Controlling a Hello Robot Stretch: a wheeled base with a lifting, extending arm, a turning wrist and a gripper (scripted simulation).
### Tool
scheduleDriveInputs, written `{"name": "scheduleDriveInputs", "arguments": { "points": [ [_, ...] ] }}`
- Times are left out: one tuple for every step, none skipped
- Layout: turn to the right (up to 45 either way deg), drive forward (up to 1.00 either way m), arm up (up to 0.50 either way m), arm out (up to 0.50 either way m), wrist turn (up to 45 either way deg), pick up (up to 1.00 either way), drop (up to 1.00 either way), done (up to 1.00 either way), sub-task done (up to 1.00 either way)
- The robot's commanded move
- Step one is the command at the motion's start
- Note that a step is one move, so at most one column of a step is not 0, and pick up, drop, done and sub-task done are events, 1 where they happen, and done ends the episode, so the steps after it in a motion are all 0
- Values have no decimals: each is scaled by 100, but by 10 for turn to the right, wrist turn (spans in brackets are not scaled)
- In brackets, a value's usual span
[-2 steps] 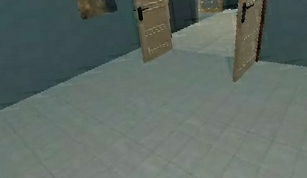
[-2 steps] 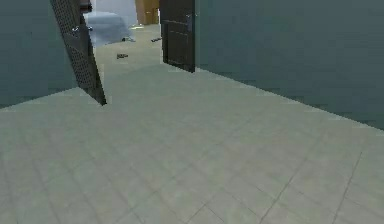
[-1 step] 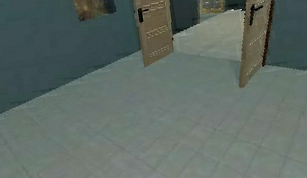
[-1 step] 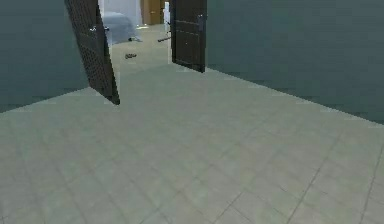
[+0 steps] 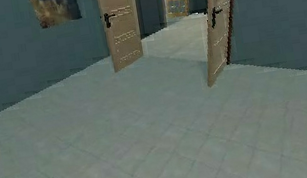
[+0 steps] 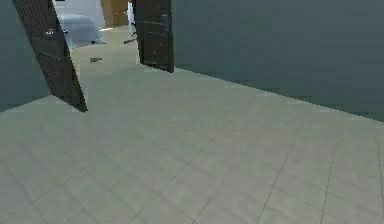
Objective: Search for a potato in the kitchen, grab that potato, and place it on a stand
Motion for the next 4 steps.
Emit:
{"name": "scheduleDriveInputs", "arguments": {
  "points": [
    [0,100,0,0,0,0,0,0,0],
    [0,100,0,0,0,0,0,0,0],
    [30,0,0,0,0,0,0,0,0],
    [0,75,0,0,0,0,0,0,0]
  ]
}}
